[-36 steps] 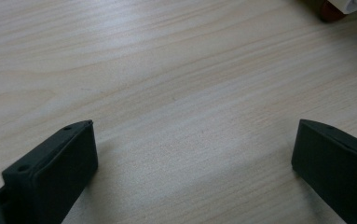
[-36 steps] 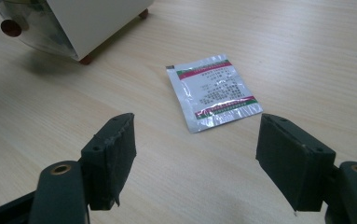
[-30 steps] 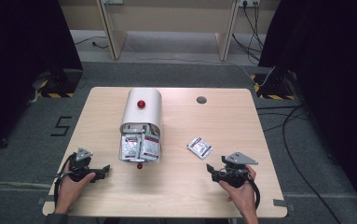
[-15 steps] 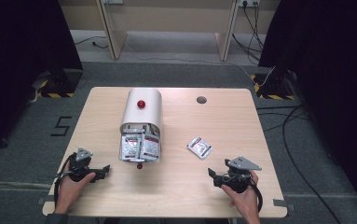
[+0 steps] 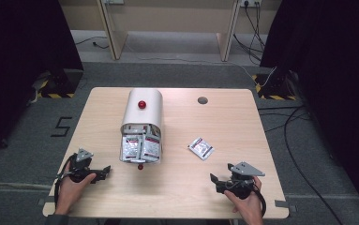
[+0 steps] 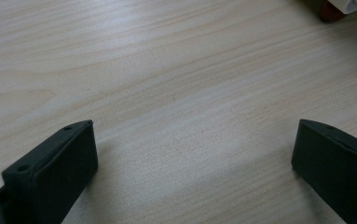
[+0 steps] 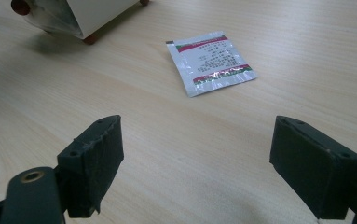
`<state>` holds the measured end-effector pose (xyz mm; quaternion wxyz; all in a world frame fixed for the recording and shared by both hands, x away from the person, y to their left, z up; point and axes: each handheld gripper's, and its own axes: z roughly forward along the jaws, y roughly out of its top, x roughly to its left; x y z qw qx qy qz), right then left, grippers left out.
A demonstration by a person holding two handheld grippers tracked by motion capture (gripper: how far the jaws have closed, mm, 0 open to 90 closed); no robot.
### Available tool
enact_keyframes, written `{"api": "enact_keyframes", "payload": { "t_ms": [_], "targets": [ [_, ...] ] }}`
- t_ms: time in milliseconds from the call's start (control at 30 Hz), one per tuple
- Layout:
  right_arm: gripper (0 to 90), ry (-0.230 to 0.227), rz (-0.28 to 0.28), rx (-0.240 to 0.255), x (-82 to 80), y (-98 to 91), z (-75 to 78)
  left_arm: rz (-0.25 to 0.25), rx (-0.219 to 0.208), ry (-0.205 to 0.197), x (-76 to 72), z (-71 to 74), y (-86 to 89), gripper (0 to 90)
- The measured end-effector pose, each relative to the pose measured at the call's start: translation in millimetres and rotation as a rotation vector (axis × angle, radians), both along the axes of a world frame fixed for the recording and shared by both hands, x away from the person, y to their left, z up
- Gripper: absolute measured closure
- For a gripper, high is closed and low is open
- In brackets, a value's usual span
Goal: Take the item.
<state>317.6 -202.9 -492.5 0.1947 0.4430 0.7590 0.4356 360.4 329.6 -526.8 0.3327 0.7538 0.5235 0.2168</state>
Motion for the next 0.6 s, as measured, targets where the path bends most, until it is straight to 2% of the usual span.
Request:
{"api": "enact_keyframes", "payload": {
  "t_ms": [600],
  "targets": [
    [18.7,0.008,-0.013,0.011,-20.4,-12.6,-11.5,0.000,0.000,0.000,0.0,0.0,0.0,0.0]
  ]
}}
